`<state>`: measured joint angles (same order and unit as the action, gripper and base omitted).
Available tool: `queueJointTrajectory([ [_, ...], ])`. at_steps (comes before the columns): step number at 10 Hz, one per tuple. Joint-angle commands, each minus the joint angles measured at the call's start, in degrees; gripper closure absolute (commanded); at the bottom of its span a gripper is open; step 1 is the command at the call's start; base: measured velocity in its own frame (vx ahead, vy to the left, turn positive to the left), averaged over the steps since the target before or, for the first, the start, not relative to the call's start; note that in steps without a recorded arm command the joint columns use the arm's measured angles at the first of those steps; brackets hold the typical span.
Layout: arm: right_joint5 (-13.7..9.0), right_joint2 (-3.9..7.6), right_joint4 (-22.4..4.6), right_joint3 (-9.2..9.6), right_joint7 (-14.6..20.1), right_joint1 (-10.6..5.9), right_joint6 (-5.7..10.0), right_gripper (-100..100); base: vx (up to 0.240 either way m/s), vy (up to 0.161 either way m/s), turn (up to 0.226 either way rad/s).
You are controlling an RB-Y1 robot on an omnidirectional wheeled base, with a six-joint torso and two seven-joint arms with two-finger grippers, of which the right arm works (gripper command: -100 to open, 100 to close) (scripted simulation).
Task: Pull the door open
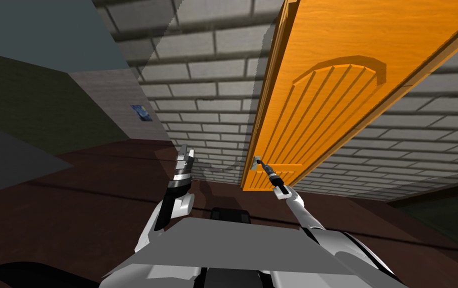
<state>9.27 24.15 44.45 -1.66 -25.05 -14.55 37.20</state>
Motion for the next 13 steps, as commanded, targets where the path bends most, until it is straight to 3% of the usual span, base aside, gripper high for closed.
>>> queueJointTrajectory([
  [1,1.4,-0.18,-0.5,0.01,-2.9,-0.39,0.05,-100,-0.063,0.048,-0.094],
  [13,8.2,-1.36,-0.5,0.13,-20.0,-1.51,-1.26,-100,-0.044,0.023,-0.06],
])
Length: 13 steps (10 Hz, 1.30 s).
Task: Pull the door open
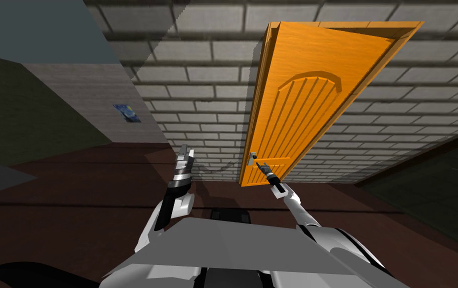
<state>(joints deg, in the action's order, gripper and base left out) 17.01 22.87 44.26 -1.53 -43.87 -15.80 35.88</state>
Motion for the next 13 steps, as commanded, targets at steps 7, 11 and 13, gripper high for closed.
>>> queueJointTrajectory([
  [7,2.9,-0.77,-0.8,-0.25,-6.6,-0.84,-0.46,-100,-0.023,0.019,-0.042],
  [11,2.8,-1.22,-1.0,-0.84,-7.3,-1.05,-0.72,-100,0.206,0.027,0.032],
  [13,2.7,-1.45,-1.2,-1.14,-7.7,-1.15,-0.85,-100,0.189,0.025,0.025],
])
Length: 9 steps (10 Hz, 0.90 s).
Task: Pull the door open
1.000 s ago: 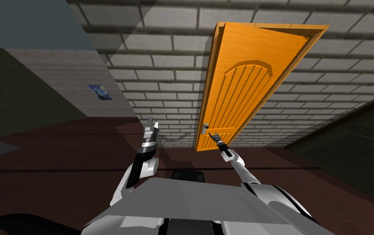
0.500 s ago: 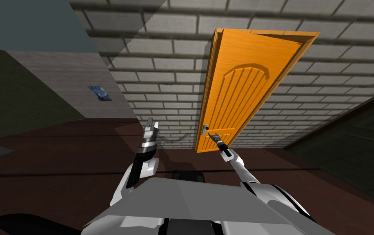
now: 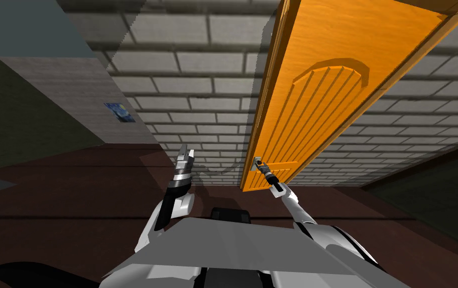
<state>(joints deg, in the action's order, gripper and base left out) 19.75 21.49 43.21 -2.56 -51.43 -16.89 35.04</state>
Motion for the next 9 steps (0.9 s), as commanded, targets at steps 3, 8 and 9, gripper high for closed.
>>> queueJointTrajectory([
  [3,0.0,-0.12,-0.1,-0.15,-0.2,-0.07,-0.02,100,0.081,-0.005,0.01],
  [8,0.0,-0.12,-0.1,-0.15,-0.2,-0.07,-0.02,100,-0.014,0.001,0.001],
  [9,-0.9,-0.23,-0.2,-0.05,1.5,-0.01,-0.18,100,-0.021,-0.029,0.079],
])
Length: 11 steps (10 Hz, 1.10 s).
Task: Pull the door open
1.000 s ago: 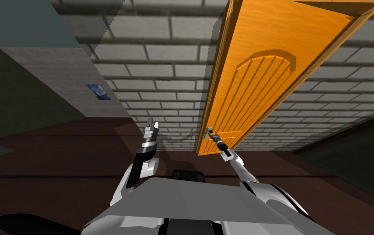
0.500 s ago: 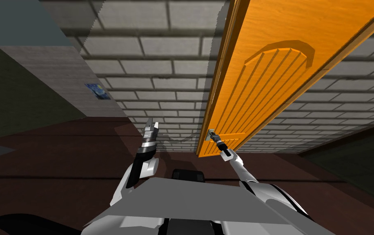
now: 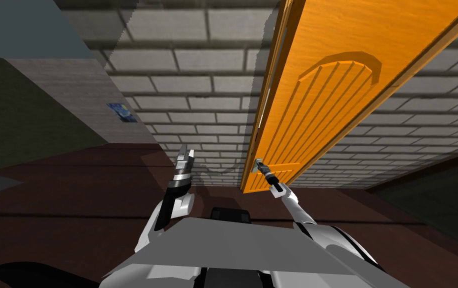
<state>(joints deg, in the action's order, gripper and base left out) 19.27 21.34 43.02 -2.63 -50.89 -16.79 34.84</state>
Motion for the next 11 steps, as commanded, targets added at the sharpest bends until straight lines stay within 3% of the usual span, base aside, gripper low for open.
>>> queueJointTrajectory([
  [1,-0.8,-0.1,0.0,0.02,1.6,-0.13,-0.01,100,-0.031,-0.047,0.072],
  [5,-3.4,-0.27,0.1,0.06,6.3,-0.18,-0.24,100,-0.04,-0.05,0.077],
  [10,-8.2,-0.59,0.3,0.14,14.3,-0.29,-0.66,100,-0.057,-0.069,0.114],
  [11,-8.2,-0.59,0.3,0.14,14.7,-0.29,-0.66,100,-0.041,-0.053,0.057],
])
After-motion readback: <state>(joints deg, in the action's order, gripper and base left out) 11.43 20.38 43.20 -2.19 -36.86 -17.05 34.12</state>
